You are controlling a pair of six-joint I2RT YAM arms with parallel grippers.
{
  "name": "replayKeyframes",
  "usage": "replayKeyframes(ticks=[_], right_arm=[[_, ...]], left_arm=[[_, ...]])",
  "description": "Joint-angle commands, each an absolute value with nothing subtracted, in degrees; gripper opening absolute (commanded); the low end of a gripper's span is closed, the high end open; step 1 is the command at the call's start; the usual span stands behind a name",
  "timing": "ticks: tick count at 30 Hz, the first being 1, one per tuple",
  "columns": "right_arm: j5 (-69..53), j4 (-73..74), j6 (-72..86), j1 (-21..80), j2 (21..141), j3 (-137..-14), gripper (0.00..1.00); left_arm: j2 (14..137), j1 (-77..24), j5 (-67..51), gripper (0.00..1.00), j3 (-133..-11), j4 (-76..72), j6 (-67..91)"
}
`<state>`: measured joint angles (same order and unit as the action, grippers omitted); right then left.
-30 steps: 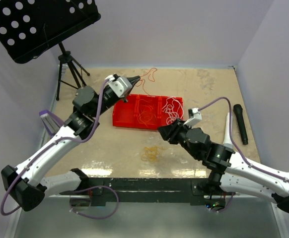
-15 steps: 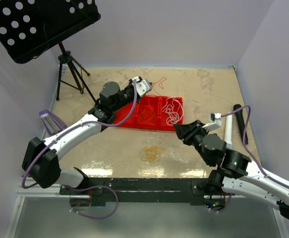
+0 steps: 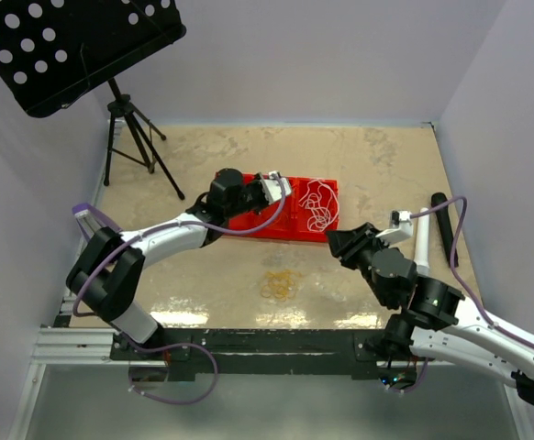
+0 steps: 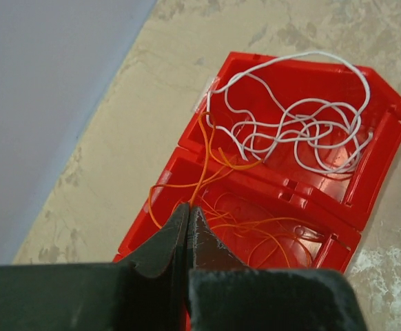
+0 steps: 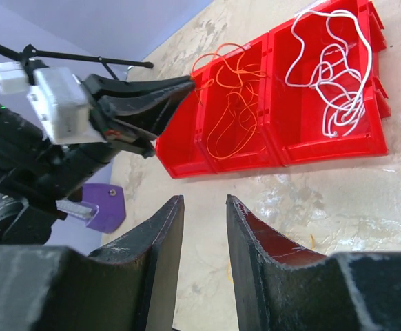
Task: Untangle the cables
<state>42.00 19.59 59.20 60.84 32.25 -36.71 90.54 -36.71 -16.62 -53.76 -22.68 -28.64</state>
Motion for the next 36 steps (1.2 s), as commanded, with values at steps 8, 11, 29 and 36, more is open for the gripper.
replayKeyframes(ticks=[8, 11, 29, 36], right_arm=[[44.7, 19.2, 59.9, 61.1, 33.9, -38.6, 0.36], [44.6, 18.3, 59.4, 61.1, 35.4, -38.6, 0.36], [44.6, 18.9, 60.0, 61.0, 36.0, -37.9, 0.37], [44.2, 18.8, 59.5, 61.0, 36.6, -38.1, 0.38]], left_arm=[[95.9, -35.4, -1.3, 0.00, -53.4, -21.0, -20.8], [96.2, -35.4, 2.5, 0.00, -53.1, -19.1, -21.4], [99.9, -37.7, -13.0, 0.44, -57.8, -13.9, -23.6], [89.7, -37.7, -14.6, 0.82, -55.0, -7.7, -25.6]])
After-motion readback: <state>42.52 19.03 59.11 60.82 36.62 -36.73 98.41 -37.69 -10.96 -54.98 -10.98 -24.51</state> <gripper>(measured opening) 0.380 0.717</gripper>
